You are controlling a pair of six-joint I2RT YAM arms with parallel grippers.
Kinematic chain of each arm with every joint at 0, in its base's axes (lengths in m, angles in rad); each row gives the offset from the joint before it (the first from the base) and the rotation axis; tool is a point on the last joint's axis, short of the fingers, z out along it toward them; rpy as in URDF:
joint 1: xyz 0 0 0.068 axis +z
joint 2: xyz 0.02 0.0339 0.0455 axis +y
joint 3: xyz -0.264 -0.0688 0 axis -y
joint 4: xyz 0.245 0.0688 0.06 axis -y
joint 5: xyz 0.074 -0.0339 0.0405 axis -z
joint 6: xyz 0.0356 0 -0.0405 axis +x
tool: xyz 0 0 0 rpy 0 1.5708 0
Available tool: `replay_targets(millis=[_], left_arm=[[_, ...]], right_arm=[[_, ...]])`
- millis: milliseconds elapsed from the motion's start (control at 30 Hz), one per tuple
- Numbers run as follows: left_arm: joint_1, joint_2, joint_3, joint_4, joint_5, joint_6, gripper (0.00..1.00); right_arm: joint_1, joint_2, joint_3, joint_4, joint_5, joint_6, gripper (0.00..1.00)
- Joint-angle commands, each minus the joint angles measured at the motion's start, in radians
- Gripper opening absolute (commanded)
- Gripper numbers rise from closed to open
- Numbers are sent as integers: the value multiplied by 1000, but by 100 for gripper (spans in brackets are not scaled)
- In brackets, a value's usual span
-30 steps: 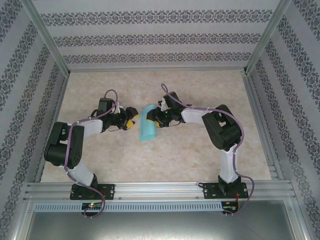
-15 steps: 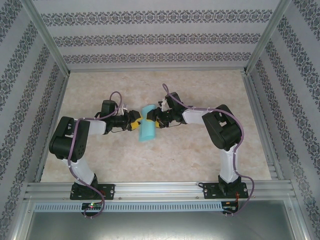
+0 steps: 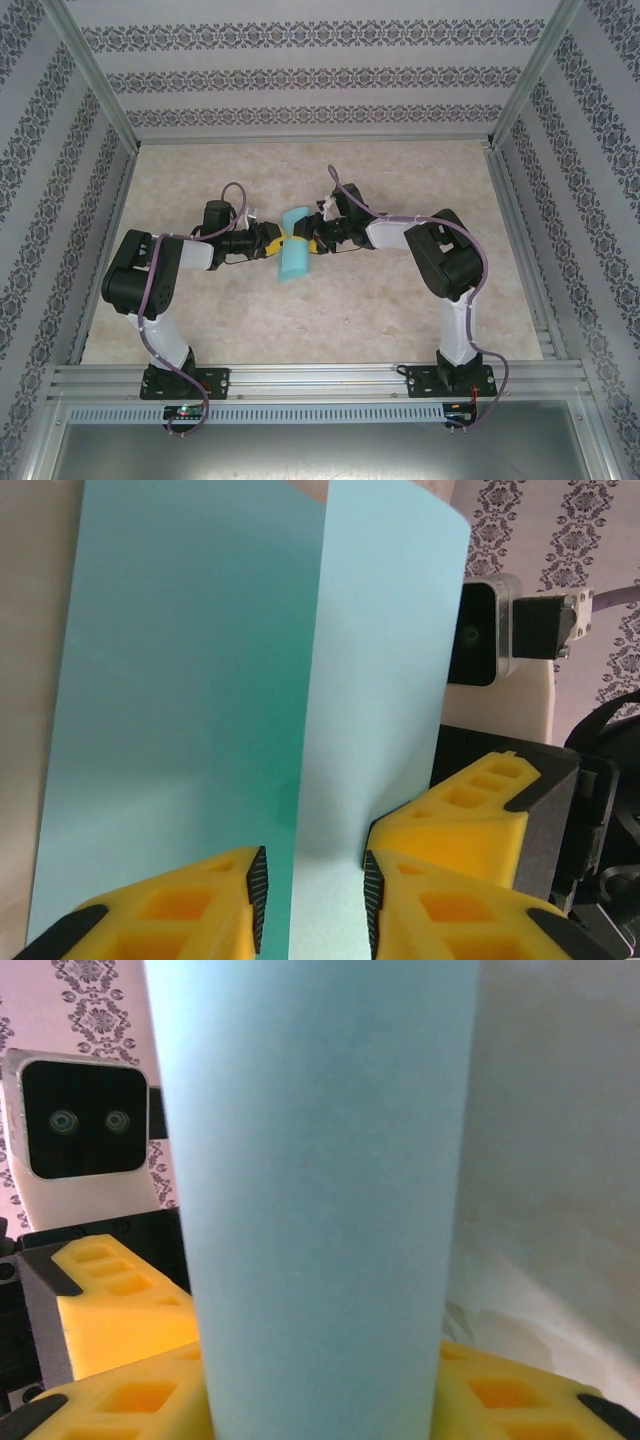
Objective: Fold a paper plane with a square sheet of paper (pick it up from the middle)
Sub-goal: Fold the square sheet of paper in half at the center of the table.
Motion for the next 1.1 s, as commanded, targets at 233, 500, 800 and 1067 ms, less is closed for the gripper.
replay_targets(millis=[233,500,800,1067], left_arm=[[-19,4,14,53,12,12,25],[-19,2,13,46,-1,19,15],[-19,-6,27,-43,-28,79,4],[-19,0,27,-106,-48,124,2]], right_arm=[[-12,3,-12,29,-30,7,47],[-14,0,-11,-4,-20,-9,48],[-22,-38,3,-111,4,-45,58],[-22,-71,69,-374,84,-192,59]])
